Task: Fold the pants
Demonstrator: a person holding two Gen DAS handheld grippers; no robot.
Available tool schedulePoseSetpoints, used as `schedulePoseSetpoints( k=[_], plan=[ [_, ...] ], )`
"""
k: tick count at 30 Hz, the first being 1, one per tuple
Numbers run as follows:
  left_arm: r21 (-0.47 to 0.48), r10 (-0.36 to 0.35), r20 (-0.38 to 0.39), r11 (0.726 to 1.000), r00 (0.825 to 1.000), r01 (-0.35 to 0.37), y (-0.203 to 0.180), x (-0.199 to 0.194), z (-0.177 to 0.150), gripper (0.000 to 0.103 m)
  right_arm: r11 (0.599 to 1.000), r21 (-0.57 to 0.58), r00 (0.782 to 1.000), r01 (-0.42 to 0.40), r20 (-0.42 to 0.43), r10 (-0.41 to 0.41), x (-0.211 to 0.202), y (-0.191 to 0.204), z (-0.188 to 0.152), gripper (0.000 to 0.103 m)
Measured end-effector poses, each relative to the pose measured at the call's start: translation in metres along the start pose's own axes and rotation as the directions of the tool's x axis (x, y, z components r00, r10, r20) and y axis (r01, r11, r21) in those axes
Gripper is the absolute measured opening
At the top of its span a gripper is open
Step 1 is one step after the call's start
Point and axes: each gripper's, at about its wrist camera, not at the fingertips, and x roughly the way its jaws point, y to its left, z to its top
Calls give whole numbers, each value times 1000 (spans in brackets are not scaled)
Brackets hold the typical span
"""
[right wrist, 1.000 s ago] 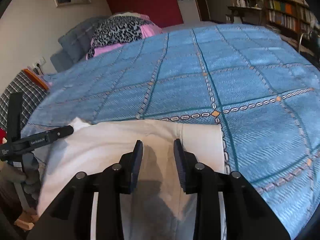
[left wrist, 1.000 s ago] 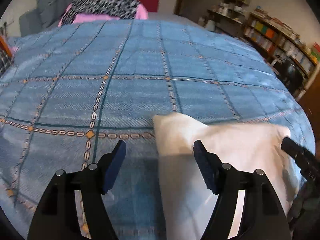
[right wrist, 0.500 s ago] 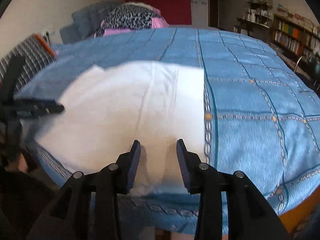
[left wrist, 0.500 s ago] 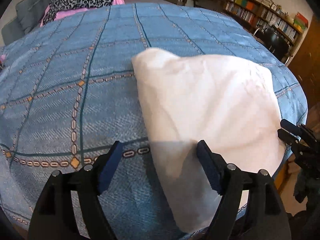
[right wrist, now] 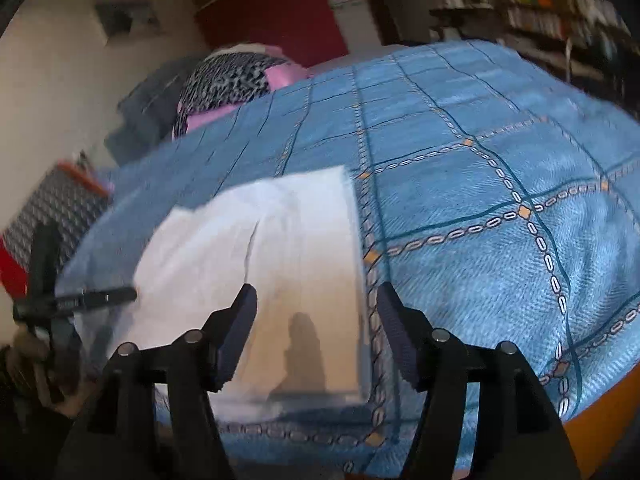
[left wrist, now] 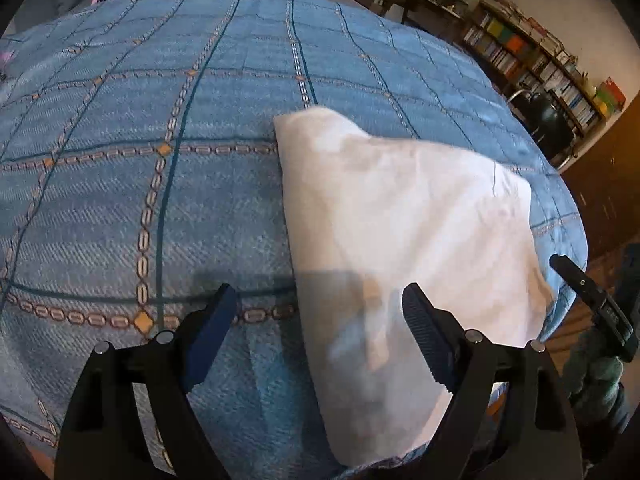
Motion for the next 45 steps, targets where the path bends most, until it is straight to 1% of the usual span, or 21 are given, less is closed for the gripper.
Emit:
schedulePoseSetpoints(
  k=[3, 7, 10, 17, 20, 21, 22, 23, 26, 27, 28, 30, 32, 33, 35, 36, 37, 39, 41, 42, 45],
  plan=[
    [-2, -12, 6, 1000, 1000, 12, 0, 4, 7, 89, 997, 57, 999, -44, -19, 45, 11, -13, 5, 63],
    [-30, -65, -8, 997, 998, 65, 0, 16, 15, 92, 992, 107, 995, -66, -62, 73, 32, -26, 7, 63],
    [-38, -73, -17, 997, 997, 72, 2, 23, 17, 93, 988, 132, 994, -75, -72, 85, 44, -30, 9, 63],
    [-20, -100, -15, 995, 995, 100, 0, 31, 19, 95, 985, 140, 990, -100, -86, 112, 50, -28, 10, 66],
    [-16, -154, -17, 988, 988, 154, -1, 35, 23, 95, 982, 140, 984, -129, -103, 144, 53, -26, 10, 66],
    [-15, -183, -21, 983, 983, 182, -3, 36, 24, 95, 978, 136, 978, -155, -120, 172, 56, -22, 9, 66],
    [-15, -201, -24, 980, 979, 201, -4, 37, 23, 94, 978, 129, 974, -162, -135, 179, 58, -18, 8, 66],
    [-14, -219, -26, 976, 975, 219, -6, 38, 23, 94, 984, 103, 976, -146, -148, 160, 61, -14, 7, 67],
    [1, -226, -26, 974, 974, 226, -9, 40, 22, 93, 982, 102, 972, -157, -160, 172, 65, -13, 8, 66],
    [-1, -231, -25, 973, 973, 231, -8, 40, 22, 91, 983, 98, 972, -154, -161, 169, 64, -14, 9, 63],
    [-10, -246, -23, 969, 969, 245, -5, 40, 22, 87, 986, 88, 975, -145, -160, 157, 62, -14, 9, 58],
    [-38, -285, -18, 958, 958, 284, 1, 39, 23, 80, 986, 92, 976, -142, -152, 155, 63, -19, 13, 58],
    [-80, -339, -8, 938, 941, 337, 10, 37, 24, 73, 979, 130, 973, -159, -147, 177, 67, -23, 14, 60],
    [-87, -359, -3, 930, 933, 357, 11, 36, 24, 72, 973, 149, 969, -174, -150, 196, 71, -22, 12, 60],
    [-83, -416, 14, 906, 909, 416, 11, 31, 25, 71, 970, 130, 957, -208, -179, 229, 73, -13, 10, 60],
    [-72, -422, 20, 903, 906, 423, 9, 29, 25, 71, 964, 122, 946, -236, -199, 257, 75, -9, 8, 60],
    [-53, -415, 23, 908, 909, 416, 6, 27, 25, 71, 958, 111, 932, -265, -225, 284, 78, -4, 6, 61],
    [-18, -366, 12, 930, 931, 366, 1, 31, 26, 71, 961, 61, 929, -269, -245, 276, 79, 0, 7, 60],
    [-28, -324, -10, 946, 946, 323, 3, 42, 27, 70, 951, 111, 921, -288, -239, 307, 84, -8, 11, 59],
    [-51, -323, -34, 945, 946, 322, 8, 51, 29, 70, 941, 145, 915, -305, -230, 332, 86, -13, 13, 59],
    [-98, -353, -30, 932, 935, 349, 14, 56, 33, 69, 929, 163, 904, -332, -228, 363, 90, -12, 12, 61]
  ],
)
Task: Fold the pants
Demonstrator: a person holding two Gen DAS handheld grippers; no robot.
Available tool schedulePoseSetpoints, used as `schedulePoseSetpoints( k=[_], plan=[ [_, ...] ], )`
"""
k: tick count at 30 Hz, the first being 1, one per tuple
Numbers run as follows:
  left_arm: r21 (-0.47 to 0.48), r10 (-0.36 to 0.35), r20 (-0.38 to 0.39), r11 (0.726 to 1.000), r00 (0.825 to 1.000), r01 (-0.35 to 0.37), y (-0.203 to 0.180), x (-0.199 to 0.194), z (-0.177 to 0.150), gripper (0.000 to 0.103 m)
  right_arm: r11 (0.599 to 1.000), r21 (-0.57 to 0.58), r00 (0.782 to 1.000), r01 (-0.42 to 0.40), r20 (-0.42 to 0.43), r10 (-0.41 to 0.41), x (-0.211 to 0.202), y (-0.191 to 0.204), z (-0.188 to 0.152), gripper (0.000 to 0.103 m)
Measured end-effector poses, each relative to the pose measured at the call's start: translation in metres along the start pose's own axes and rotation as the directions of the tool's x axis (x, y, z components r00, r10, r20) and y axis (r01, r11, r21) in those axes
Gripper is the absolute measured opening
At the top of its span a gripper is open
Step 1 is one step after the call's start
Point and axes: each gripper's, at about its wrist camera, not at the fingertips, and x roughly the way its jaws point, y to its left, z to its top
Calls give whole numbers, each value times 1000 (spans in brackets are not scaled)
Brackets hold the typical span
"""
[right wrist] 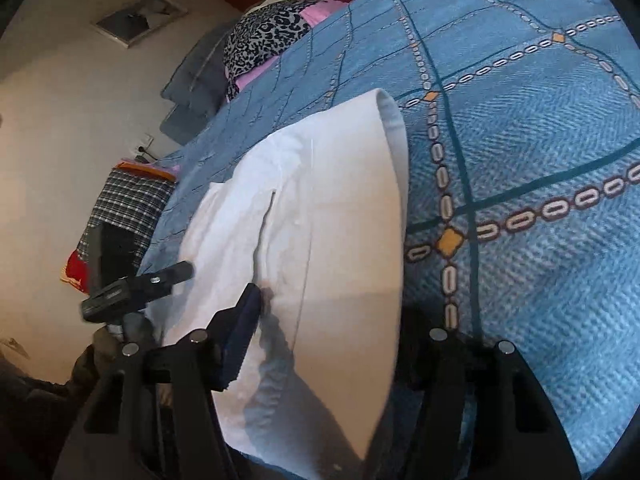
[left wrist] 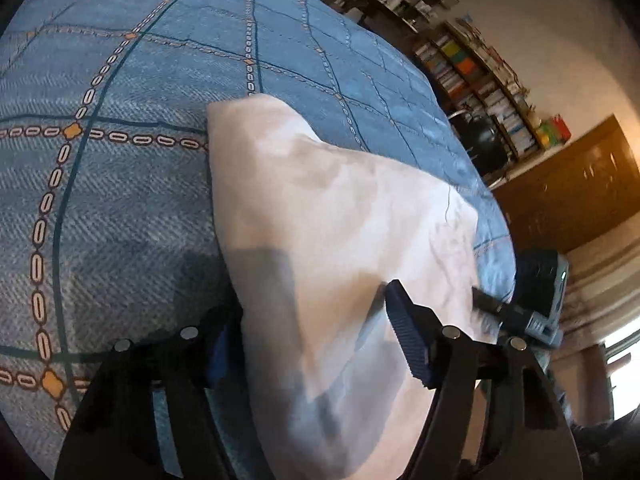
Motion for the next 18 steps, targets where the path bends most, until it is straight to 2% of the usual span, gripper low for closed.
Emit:
schedulePoseSetpoints(
  k=[1, 2, 4, 5, 6, 8, 12, 18],
  plan=[
    [1, 0, -3, 1000, 1000, 0, -1, 1, 1, 66, 1000, -9, 1000, 1, -2, -1, 1, 1, 0, 60],
    [8, 4, -6, 1000, 1000, -4, -3, 3, 2, 58, 1000, -12, 1000, 1, -3, -1, 2, 2, 1, 60],
    [15, 8, -6, 1000, 1000, -8, -5, 4, 2, 48, 1000, -8, 1000, -5, 1, 5, 4, 0, 4, 53],
    [7, -2, -3, 1000, 1000, 2, -5, 3, 3, 36, 1000, -6, 1000, -4, 4, 4, 4, 0, 3, 50],
    [-6, -16, 1, 1000, 1000, 16, -6, 3, 3, 32, 1000, -5, 1000, 2, 8, -2, 5, -1, 5, 43],
    [-27, -57, 15, 998, 998, 57, -6, -3, 4, 20, 1000, -16, 1000, -4, 10, 4, 7, 2, 6, 36],
    [20, -125, 56, 992, 991, 124, -25, -21, 9, 15, 999, -43, 999, 5, 35, -4, 1, 16, 8, 27],
    [124, -147, 116, 983, 982, 133, -61, -42, 36, 15, 998, -51, 995, -30, 93, 34, -18, 33, 21, 23]
  ],
)
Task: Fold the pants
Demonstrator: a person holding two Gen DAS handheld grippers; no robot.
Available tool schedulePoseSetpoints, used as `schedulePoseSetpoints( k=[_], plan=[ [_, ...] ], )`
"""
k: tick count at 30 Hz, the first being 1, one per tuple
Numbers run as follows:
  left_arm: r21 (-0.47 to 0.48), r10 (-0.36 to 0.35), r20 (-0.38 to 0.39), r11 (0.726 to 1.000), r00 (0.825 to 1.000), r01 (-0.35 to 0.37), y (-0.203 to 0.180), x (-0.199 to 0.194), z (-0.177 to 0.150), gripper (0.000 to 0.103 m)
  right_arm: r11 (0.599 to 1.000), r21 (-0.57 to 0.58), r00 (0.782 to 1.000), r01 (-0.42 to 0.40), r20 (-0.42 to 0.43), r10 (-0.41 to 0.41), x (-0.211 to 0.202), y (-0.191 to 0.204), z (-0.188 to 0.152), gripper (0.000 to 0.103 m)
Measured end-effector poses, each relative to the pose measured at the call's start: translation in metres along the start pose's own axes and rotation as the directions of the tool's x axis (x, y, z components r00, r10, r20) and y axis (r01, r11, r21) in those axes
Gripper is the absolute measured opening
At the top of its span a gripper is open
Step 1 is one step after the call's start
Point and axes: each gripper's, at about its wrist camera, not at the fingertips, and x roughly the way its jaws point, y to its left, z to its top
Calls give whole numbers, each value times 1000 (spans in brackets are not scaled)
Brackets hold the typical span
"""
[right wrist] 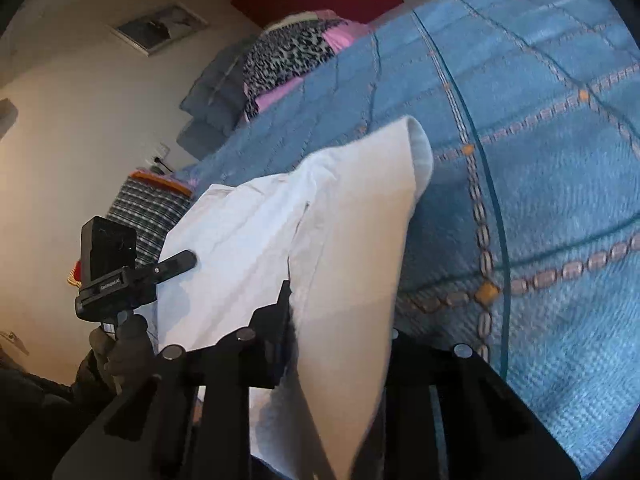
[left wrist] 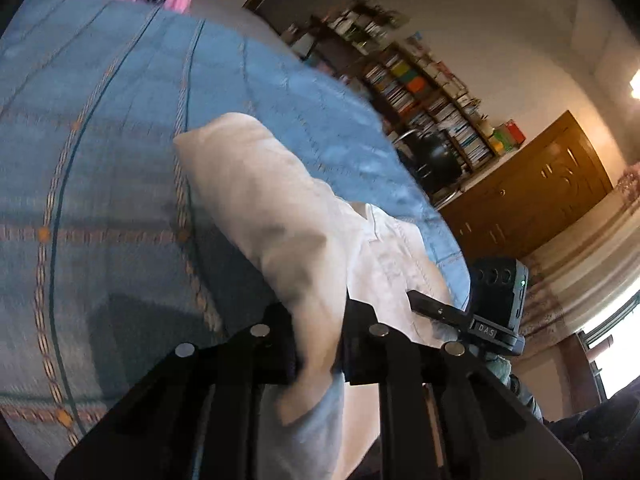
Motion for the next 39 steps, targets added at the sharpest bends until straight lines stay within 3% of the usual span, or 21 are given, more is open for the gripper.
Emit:
schedulePoseSetpoints(
  k=[7, 13, 21, 27, 31, 33, 35, 37, 39],
  plan=[
    [42, -7, 72, 999, 997, 4, -2, 8, 67, 15, 999, -48, 994, -17, 109, 22, -9, 16, 54, 23],
    [28, 15, 90, 999, 996, -17, 27, 34, 130, 15, 997, -80, 989, 19, 149, -7, 18, 10, 123, 23],
    [4, 67, 53, 998, 996, -67, 80, 94, 187, 15, 995, -72, 991, 72, 115, -63, 81, -22, 201, 23],
    [-35, 111, -5, 993, 994, -111, 116, 134, 193, 16, 988, -63, 989, 138, 57, -135, 122, -50, 222, 22],
    [-70, 136, -24, 988, 990, -137, 137, 146, 189, 31, 976, -88, 980, 198, 25, -196, 138, -62, 218, 23],
    [-63, 165, -33, 984, 986, -167, 142, 148, 183, 37, 975, -74, 978, 210, 12, -210, 140, -69, 215, 34],
    [-50, 208, -35, 976, 977, -210, 146, 149, 182, 51, 971, -51, 973, 232, 14, -231, 139, -75, 213, 47],
    [-37, 253, -22, 967, 967, -253, 145, 144, 180, 57, 972, -21, 972, 236, 27, -235, 133, -80, 211, 48],
    [-12, 322, 6, 947, 947, -322, 139, 136, 180, 58, 971, 1, 970, 239, 43, -239, 123, -82, 208, 49]
  ],
)
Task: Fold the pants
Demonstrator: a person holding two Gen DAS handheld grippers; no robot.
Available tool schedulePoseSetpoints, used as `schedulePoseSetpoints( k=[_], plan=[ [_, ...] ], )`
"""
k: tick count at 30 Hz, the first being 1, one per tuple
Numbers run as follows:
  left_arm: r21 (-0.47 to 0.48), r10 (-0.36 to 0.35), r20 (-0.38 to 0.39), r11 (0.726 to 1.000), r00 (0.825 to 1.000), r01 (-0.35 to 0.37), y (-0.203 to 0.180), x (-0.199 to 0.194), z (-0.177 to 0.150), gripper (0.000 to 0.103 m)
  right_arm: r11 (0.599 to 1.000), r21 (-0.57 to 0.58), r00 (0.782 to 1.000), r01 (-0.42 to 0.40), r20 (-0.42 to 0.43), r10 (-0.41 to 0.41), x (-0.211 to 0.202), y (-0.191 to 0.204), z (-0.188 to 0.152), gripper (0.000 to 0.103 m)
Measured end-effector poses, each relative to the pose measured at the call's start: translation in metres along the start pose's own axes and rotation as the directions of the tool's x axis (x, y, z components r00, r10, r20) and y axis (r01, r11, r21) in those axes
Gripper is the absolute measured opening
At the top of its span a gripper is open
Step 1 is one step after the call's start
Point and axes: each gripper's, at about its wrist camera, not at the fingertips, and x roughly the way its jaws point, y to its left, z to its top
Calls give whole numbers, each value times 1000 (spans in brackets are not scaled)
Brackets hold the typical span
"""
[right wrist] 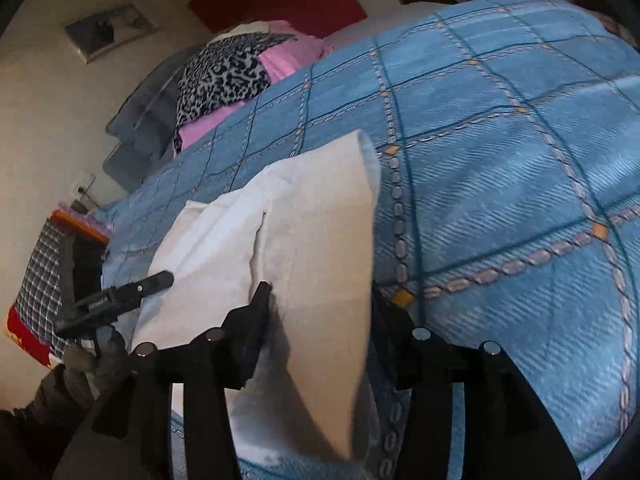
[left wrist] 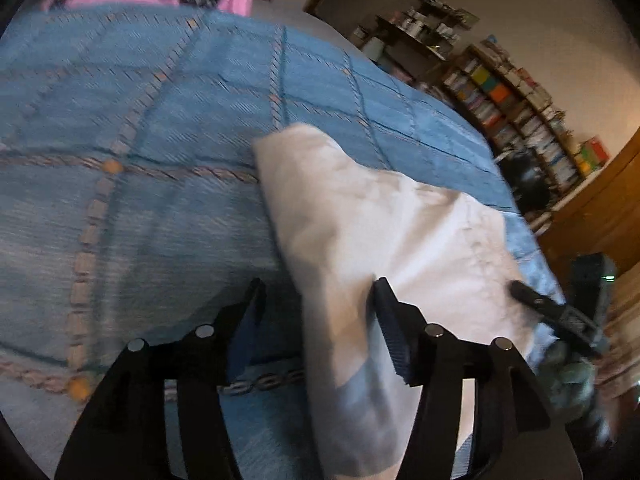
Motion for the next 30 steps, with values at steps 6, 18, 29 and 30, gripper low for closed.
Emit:
schedulePoseSetpoints(
  k=[6, 18, 29, 30],
  plan=[
    [171, 150, 140, 970, 979, -173, -42, -43, -12, 59, 990, -38, 987, 137, 89, -134, -50, 10, -21, 49],
    [376, 102, 72, 919, 992, -122, -105, -11, -45, 60, 996, -76, 995, 56, -76, -62, -51, 42, -94, 31],
    [381, 90, 56, 919, 994, -105, -94, 6, -59, 62, 991, 13, 988, 130, -82, -129, -16, 24, -77, 10],
    [386, 94, 58, 916, 994, -109, -95, 6, -60, 62, 992, 22, 989, 127, -80, -125, -21, 23, -80, 10]
  ],
)
